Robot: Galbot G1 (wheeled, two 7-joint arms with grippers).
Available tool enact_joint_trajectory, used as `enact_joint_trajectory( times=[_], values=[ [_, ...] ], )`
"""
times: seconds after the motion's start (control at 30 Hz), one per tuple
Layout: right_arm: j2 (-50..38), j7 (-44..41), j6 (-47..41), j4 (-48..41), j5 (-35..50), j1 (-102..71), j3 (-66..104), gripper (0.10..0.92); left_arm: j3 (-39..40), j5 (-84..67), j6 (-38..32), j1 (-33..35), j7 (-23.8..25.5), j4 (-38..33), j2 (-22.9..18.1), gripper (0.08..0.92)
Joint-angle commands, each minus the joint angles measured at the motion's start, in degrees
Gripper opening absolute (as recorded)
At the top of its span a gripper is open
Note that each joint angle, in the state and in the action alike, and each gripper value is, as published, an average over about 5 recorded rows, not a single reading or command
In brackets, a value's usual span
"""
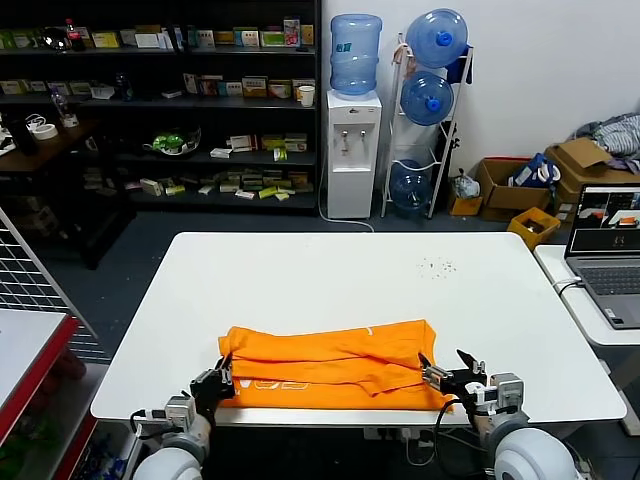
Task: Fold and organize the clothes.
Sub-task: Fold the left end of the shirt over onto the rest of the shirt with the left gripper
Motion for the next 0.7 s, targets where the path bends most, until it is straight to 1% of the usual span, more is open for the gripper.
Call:
enact_joint_trajectory(
  times=[0.03,0.23,0.33,0.43,0.57,0.63,0.7],
  values=[
    [0.56,0.12,0.08,-0.5,-0.11,1.9,-1.3,0.823,-8.17,-8.31,1.5,0.72,0.25,-1.14,14.64,0.109],
    [1.11,-0.07,0.55,-1.33,-0.32,3.43,-2.33,0.823,-13.43,-11.29,0.11,1.23,2.05,8.48,23.18,0.109],
    [1.58,-0.33,1.0,-1.82,-0.52,3.81,-2.46,0.823,-14.89,-11.84,-1.39,1.65,2.82,13.15,27.57,0.109],
    [2.17,-0.64,1.5,-2.36,-0.94,4.03,-2.64,0.823,-15.32,-11.63,-2.9,0.71,3.43,17.59,30.94,0.109],
    [3.0,-0.82,1.88,-2.91,-1.62,4.17,-3.1,0.823,-15.07,-10.3,-3.82,-1.49,3.99,21.16,32.49,0.109],
    [3.28,-0.81,1.89,-3.02,-1.89,4.18,-3.29,0.823,-14.96,-9.56,-3.84,-1.61,4.0,20.93,32.33,0.109],
    [3.46,-0.75,1.86,-3.12,-2.08,4.19,-3.34,0.823,-15.04,-9.68,-3.32,-0.62,3.51,18.25,31.47,0.109]
  ],
)
